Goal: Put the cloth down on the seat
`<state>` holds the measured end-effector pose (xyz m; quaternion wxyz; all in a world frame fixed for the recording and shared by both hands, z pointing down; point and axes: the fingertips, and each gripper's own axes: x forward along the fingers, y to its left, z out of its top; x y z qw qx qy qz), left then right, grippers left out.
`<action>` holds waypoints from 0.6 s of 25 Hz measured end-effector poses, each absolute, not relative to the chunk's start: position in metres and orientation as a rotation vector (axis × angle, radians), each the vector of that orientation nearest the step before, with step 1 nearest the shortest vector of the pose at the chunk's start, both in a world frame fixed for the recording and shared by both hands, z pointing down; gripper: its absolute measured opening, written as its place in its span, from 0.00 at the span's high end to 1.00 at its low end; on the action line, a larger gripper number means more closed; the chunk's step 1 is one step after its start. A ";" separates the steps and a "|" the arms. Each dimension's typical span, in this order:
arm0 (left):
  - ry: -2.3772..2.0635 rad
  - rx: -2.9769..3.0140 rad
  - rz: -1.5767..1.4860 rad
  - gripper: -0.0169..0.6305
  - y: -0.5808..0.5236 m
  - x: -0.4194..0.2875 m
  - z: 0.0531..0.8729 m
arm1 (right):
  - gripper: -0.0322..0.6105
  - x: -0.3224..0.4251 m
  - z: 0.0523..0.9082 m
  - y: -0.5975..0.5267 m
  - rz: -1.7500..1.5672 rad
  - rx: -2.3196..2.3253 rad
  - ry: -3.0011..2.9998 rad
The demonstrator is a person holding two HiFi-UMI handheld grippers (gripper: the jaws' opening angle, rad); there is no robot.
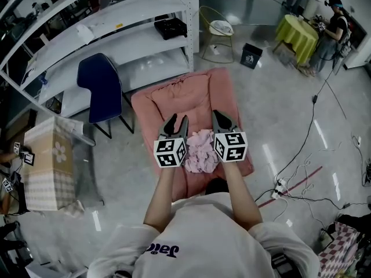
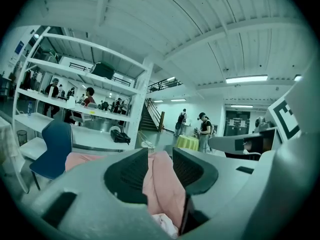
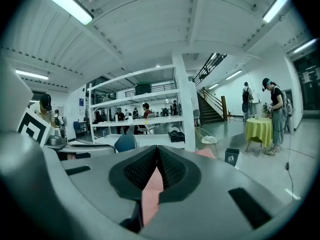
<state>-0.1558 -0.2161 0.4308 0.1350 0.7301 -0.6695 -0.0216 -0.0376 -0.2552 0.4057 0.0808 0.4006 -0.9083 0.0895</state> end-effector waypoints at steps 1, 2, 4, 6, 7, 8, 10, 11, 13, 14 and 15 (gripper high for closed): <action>-1.953 2.112 -0.076 0.74 -0.217 -0.158 0.426 | 0.93 -0.040 0.401 -0.257 0.254 1.194 -2.726; -1.966 2.109 -0.085 0.76 -0.218 -0.159 0.423 | 0.93 -0.041 0.397 -0.258 0.242 1.189 -2.737; -1.991 2.110 -0.096 0.84 -0.216 -0.161 0.418 | 0.93 -0.044 0.392 -0.256 0.224 1.177 -2.759; -2.017 2.114 -0.108 0.88 -0.212 -0.164 0.412 | 0.93 -0.047 0.389 -0.253 0.201 1.169 -2.777; -2.033 2.114 -0.116 0.90 -0.210 -0.167 0.408 | 0.93 -0.048 0.387 -0.252 0.188 1.170 -2.785; -2.049 2.116 -0.121 0.92 -0.209 -0.169 0.404 | 0.93 -0.049 0.384 -0.252 0.176 1.173 -2.791; -2.077 2.128 -0.122 0.95 -0.208 -0.173 0.395 | 0.93 -0.051 0.381 -0.252 0.156 1.182 -2.797; -2.089 2.133 -0.120 0.95 -0.208 -0.175 0.392 | 0.93 -0.051 0.379 -0.252 0.146 1.185 -2.798; -2.114 2.137 -0.123 0.95 -0.207 -0.177 0.386 | 0.93 -0.052 0.377 -0.252 0.119 1.190 -2.798; -2.126 2.142 -0.129 0.95 -0.206 -0.178 0.383 | 0.93 -0.052 0.375 -0.252 0.100 1.193 -2.796; -2.137 2.152 -0.133 0.95 -0.205 -0.178 0.379 | 0.93 -0.052 0.374 -0.251 0.082 1.197 -2.792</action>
